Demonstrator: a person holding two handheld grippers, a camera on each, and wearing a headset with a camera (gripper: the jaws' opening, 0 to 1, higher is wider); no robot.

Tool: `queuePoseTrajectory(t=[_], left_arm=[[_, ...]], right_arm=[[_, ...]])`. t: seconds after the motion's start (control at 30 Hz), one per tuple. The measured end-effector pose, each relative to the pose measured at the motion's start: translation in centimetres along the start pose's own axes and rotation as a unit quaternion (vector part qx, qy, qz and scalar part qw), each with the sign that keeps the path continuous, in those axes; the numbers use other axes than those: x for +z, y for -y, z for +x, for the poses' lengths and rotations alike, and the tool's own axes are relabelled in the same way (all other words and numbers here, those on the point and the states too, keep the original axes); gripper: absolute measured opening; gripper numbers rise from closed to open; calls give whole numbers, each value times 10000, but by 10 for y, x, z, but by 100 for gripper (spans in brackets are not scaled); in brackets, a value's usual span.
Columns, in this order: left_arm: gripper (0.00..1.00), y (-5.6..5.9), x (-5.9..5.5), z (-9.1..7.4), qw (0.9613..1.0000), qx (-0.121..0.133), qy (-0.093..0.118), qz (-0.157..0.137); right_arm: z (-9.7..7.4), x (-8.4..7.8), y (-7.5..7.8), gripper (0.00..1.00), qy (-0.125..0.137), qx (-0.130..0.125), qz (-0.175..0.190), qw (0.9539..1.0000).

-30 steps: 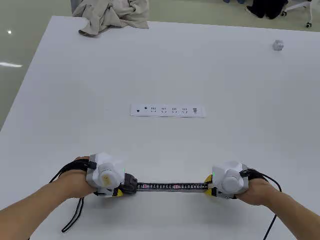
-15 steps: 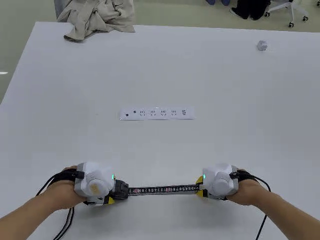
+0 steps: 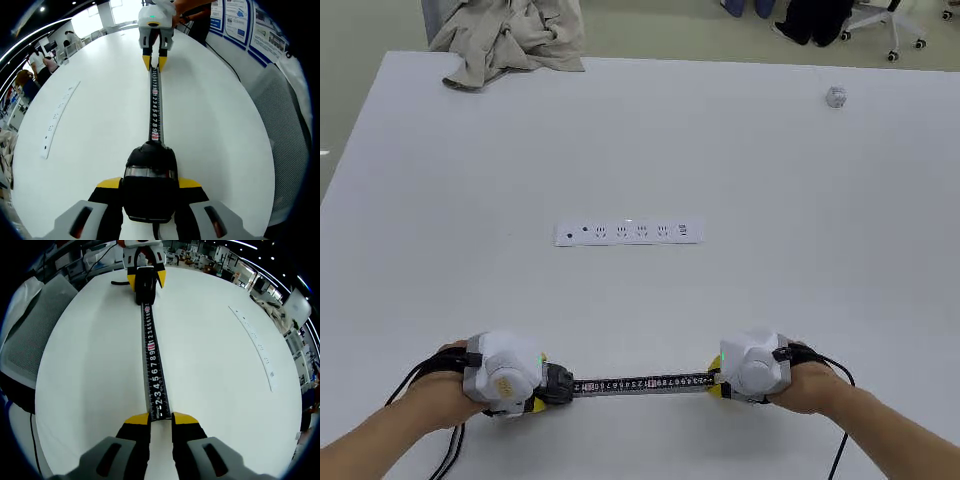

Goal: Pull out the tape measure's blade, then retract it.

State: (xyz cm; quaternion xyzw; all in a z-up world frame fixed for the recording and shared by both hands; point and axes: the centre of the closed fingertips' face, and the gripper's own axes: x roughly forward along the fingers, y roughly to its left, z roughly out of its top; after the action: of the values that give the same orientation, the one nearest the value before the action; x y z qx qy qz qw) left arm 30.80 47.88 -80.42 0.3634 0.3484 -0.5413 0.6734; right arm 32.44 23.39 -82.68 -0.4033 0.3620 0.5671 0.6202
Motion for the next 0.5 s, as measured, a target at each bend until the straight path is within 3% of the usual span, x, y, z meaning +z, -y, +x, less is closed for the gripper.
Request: queuePoseTrajectory(t=[0.5], left_arm=[[41,-3,1,-3,9998,127,64,-156]], right_arm=[[-2,0,2,18,12,-202,77,9998]])
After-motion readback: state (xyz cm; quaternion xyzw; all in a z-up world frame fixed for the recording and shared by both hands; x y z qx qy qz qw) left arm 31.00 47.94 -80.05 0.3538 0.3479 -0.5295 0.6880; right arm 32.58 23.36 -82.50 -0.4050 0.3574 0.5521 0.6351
